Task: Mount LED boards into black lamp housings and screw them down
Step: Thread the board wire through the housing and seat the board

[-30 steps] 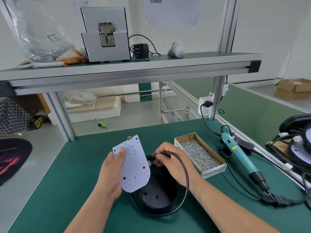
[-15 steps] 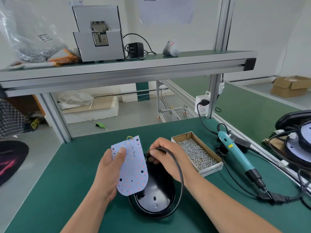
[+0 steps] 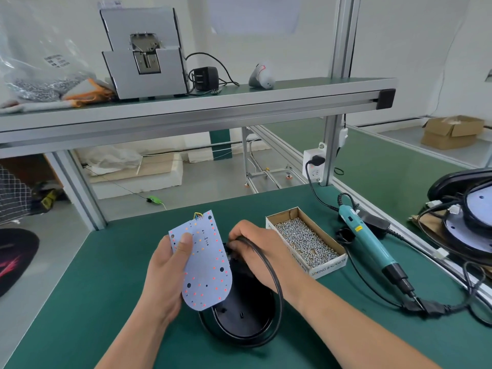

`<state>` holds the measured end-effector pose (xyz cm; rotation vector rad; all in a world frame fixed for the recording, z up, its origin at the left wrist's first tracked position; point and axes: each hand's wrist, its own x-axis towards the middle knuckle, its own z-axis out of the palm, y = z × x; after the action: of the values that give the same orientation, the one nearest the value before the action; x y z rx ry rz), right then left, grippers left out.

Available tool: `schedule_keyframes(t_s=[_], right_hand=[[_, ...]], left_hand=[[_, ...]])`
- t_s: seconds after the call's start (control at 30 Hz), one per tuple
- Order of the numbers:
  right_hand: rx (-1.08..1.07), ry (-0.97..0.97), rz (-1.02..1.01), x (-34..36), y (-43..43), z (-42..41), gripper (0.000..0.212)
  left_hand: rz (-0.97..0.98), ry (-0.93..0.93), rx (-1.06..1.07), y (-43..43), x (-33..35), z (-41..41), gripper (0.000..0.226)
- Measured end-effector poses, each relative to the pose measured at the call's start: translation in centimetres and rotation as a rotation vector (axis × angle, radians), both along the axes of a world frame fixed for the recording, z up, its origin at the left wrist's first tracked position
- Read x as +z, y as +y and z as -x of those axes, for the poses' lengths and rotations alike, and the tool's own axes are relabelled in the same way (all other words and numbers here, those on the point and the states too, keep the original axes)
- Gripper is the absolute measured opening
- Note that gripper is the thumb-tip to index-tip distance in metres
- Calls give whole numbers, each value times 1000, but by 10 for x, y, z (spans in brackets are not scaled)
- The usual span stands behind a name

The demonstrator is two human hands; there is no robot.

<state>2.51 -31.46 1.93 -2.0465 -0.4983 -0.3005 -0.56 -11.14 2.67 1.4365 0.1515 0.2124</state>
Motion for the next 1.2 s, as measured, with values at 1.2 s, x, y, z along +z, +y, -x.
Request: schedule_keyframes(t_s=[1.2], right_hand=[[213,436,-305,14,-4,22,9]], left_hand=[[278,49,-63,-14,10,12,23]])
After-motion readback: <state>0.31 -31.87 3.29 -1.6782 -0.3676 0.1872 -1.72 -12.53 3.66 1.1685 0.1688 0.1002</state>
